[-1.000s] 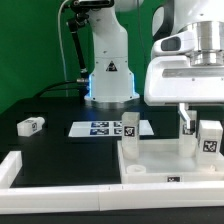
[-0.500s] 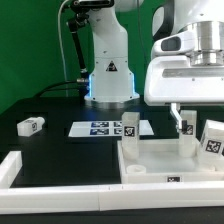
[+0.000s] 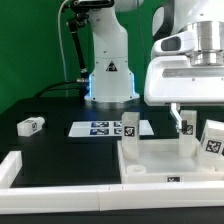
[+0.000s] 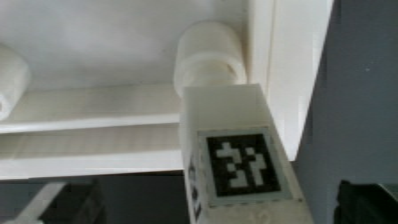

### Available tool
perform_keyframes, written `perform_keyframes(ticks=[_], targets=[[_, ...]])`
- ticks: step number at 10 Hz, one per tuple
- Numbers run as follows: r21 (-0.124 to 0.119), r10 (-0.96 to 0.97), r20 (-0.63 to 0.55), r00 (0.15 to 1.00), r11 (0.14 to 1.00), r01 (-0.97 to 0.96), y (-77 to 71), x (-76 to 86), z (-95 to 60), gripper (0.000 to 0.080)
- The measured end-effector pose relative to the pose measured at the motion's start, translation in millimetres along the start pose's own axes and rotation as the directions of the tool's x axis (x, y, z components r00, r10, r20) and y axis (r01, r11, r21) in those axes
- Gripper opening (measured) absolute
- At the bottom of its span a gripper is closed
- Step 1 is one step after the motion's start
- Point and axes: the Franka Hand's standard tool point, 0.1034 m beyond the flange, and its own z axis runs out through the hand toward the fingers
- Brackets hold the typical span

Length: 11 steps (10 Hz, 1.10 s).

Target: Assemble square table

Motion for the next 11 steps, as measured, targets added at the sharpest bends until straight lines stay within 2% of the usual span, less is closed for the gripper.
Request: perform_keyframes(ticks=[1,3,4,6,8,11], targets=[[-0.004,0.006,0.039,0.999,1.000,-0.006,-2.0,3.2,-1.3,0.0649],[-0.005,0.024,0.095,0.995,1.000,-0.024,0.8,26.6,-9.3,0.0649],[-0.015,0.028,0.153,0.988,1.000,-0.026,5.1,31.4,-9.5,0.0649],[-0.038,0.064,0.307,0.950,0.998,-0.054,23.7,41.5,-10.2,0.0649],[-0.061,0.090,0.432,0.898,0.996,-0.070,28.6,45.9,-16.1,0.0649],[-0.067,0.098,0.435,0.895,0.995,-0.076,29.1,47.7,-14.0,0.0649]])
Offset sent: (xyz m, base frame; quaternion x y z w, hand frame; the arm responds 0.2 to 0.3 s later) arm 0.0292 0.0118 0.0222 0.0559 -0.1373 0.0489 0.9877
